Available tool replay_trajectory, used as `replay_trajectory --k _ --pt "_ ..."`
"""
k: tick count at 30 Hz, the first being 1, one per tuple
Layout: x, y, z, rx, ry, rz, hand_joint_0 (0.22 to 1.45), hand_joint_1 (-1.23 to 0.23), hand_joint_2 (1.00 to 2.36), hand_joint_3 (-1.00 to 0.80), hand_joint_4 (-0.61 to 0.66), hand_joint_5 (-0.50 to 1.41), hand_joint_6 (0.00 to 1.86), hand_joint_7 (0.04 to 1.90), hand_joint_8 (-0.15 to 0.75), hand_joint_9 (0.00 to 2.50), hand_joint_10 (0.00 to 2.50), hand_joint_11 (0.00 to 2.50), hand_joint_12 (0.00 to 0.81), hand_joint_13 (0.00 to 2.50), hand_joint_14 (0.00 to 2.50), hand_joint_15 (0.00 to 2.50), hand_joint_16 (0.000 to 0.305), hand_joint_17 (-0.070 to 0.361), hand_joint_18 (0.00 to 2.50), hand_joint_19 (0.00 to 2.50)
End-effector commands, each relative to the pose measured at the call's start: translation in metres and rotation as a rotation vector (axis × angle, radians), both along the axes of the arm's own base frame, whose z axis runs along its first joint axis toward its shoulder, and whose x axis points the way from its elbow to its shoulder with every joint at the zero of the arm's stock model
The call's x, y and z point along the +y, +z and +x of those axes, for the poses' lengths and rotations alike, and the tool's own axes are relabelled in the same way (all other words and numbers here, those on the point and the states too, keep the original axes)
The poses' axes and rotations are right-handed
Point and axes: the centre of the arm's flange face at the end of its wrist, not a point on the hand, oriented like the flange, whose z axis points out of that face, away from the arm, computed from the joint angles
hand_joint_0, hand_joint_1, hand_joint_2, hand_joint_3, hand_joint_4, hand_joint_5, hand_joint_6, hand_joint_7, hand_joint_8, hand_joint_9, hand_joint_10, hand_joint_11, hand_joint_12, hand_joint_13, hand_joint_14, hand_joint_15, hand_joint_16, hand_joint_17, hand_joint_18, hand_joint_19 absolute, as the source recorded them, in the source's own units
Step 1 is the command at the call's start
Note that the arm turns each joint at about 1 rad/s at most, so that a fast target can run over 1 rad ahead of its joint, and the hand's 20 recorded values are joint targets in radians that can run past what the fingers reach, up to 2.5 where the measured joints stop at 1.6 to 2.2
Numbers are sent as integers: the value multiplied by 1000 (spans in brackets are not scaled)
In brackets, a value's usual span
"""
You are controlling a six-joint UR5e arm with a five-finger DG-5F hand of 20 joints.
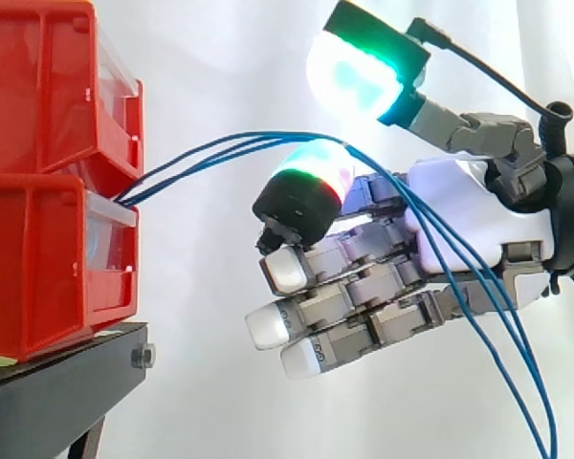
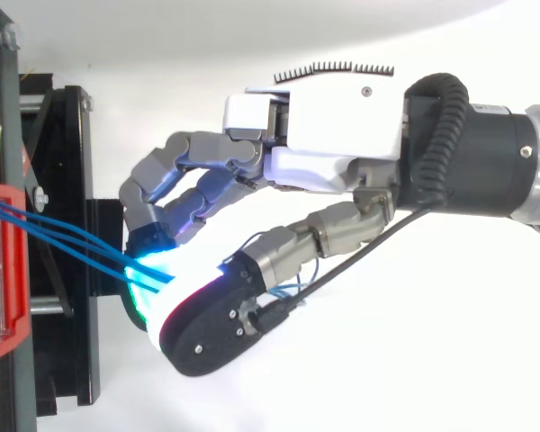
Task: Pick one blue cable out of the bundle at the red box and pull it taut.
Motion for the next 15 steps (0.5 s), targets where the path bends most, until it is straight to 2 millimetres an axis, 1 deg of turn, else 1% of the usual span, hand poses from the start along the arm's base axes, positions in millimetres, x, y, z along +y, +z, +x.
replay_trajectory --k 1,4,5,7,10,12,15 --pt "0 0 0 0 0 0 431 -619 1000 -500 137 -145 906 1105 368 824 15 617 397 536 13 370 63 142 320 353" --pt "0 1 1 -4 0 0 523 -650 1000 -500 126 -146 898 1161 335 806 17 617 361 520 15 380 55 124 281 364" --pt "0 1 1 -4 0 0 530 -662 1000 -498 128 -145 898 1169 335 805 15 617 359 529 16 386 55 123 281 358" --pt "0 0 0 -3 0 0 569 -696 1007 -387 124 -144 899 1187 329 808 18 611 350 539 15 389 53 119 281 365" --pt "0 0 0 -1 0 0 581 -732 1011 -305 125 -140 904 1181 339 817 17 624 358 555 14 381 55 124 312 354" --pt "0 0 1 -1 0 0 580 -739 1010 -289 126 -140 906 1179 336 812 16 624 359 556 15 392 56 125 315 351" --pt "0 1 1 -6 0 1 574 -760 1009 -312 121 -144 908 1161 328 790 17 621 350 539 17 394 55 123 298 341"
